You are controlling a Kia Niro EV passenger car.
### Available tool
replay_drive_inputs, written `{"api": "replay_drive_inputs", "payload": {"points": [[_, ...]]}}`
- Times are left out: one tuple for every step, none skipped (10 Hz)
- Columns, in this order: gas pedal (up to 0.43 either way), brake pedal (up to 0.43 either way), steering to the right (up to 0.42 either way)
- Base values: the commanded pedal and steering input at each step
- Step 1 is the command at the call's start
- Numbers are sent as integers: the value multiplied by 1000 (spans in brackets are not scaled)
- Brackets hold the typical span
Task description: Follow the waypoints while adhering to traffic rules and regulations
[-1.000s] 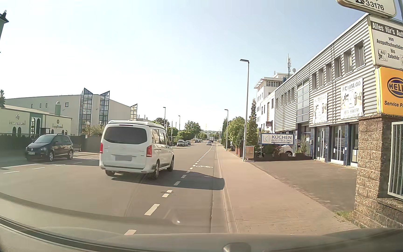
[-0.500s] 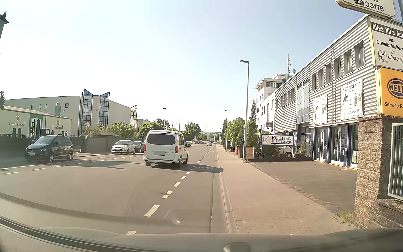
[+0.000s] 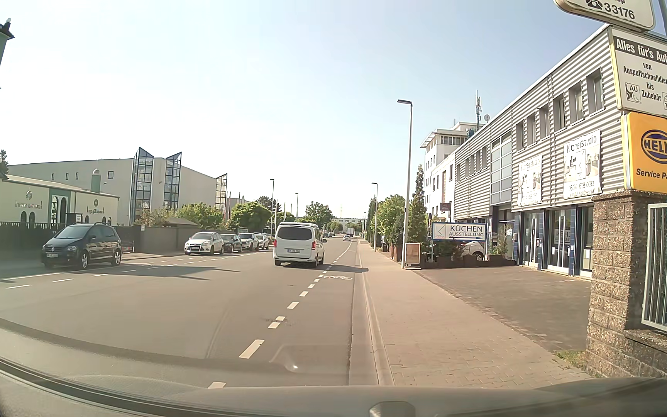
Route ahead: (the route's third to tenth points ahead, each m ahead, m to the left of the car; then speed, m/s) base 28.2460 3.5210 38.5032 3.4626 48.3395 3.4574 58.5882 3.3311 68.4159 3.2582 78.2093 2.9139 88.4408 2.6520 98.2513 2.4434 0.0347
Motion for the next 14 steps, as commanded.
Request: {"api": "replay_drive_inputs", "payload": {"points": [[0, 378, 4], [0, 378, 4], [0, 378, 4], [0, 378, 4], [0, 378, 4], [0, 378, 4], [0, 378, 4], [0, 378, 4], [0, 378, 4], [0, 378, 4], [0, 378, 4], [0, 378, 4], [0, 384, 4], [0, 384, 4]]}}
